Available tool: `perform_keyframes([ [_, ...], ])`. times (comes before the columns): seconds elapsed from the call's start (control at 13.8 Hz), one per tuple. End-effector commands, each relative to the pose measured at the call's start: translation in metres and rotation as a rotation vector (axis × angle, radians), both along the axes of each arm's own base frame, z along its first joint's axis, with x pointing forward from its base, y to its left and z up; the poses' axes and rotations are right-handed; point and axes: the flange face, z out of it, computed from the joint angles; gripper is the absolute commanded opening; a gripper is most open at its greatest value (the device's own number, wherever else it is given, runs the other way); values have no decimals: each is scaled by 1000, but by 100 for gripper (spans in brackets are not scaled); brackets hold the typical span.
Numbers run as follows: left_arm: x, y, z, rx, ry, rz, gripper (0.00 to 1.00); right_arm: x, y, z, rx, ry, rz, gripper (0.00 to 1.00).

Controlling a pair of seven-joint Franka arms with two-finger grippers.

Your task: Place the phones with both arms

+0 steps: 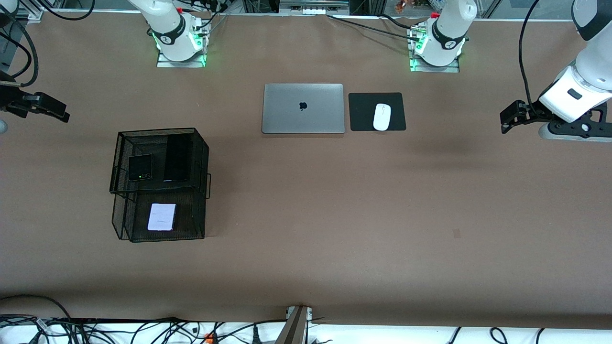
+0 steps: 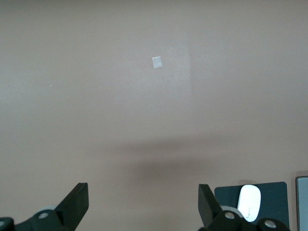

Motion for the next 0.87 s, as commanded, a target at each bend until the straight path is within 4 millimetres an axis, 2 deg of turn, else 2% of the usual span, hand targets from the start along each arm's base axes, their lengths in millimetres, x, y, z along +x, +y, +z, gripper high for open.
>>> perform_keyframes([
  [0.0,1,-3,4,-21,1,4,100,-3,6,11,4,21,20,100],
  [0.07,1,-3,4,-21,1,4,100,-3,8,10,2,23,15,100],
  [0.22,1,-3,4,-21,1,4,100,-3,28,11,-18,24,45,100],
  [0.44,2,0,7,-21,-4,8,100,-3,28,9,-23,27,-16,100],
  [0.8,2,-3,7,-20,-5,3,100,-6,29,8,-11,48,-21,100],
])
